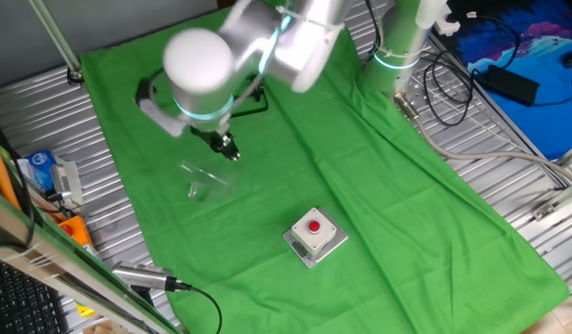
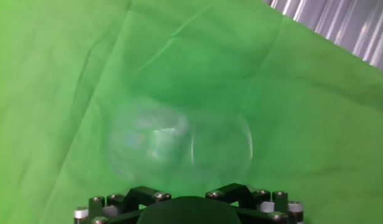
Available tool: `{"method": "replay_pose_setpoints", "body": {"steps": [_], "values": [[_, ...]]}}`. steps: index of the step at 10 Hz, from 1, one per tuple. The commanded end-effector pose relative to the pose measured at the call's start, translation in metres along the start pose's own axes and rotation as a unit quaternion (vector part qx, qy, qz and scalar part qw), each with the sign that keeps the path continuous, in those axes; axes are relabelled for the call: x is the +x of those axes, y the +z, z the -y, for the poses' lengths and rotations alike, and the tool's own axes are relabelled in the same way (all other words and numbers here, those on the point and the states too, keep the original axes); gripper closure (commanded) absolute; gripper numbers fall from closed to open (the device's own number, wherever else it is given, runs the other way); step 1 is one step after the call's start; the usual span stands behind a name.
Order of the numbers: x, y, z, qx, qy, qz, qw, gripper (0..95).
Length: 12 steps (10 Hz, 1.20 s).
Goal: Take the cup off the cup rack
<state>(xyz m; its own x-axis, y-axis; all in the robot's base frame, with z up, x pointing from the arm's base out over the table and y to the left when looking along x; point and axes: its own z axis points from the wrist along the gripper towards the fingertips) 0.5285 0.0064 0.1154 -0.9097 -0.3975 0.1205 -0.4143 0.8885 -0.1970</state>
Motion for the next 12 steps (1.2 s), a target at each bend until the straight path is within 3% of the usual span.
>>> {"method": "replay_pose_setpoints", "body": {"steps": [1, 2, 4, 6, 9, 10, 11, 12], "values": [[0.006, -0.006, 0.019, -0.023, -0.047, 0.013, 0.9985, 0.0], [0.011, -0.006, 0.033, -0.052, -0.053, 0.030, 0.9968, 19.0], [0.024, -0.008, 0.060, -0.130, -0.048, 0.066, 0.9882, 19.0], [0.028, -0.006, 0.069, -0.174, -0.047, 0.087, 0.9798, 19.0], [0.029, -0.003, 0.070, -0.208, -0.049, 0.108, 0.9709, 19.0], [0.030, -0.003, 0.071, -0.208, -0.058, 0.111, 0.9701, 19.0], [0.030, -0.004, 0.071, -0.187, -0.080, 0.106, 0.9733, 19.0], [0.030, -0.006, 0.071, -0.177, -0.080, 0.094, 0.9764, 19.0]]}}
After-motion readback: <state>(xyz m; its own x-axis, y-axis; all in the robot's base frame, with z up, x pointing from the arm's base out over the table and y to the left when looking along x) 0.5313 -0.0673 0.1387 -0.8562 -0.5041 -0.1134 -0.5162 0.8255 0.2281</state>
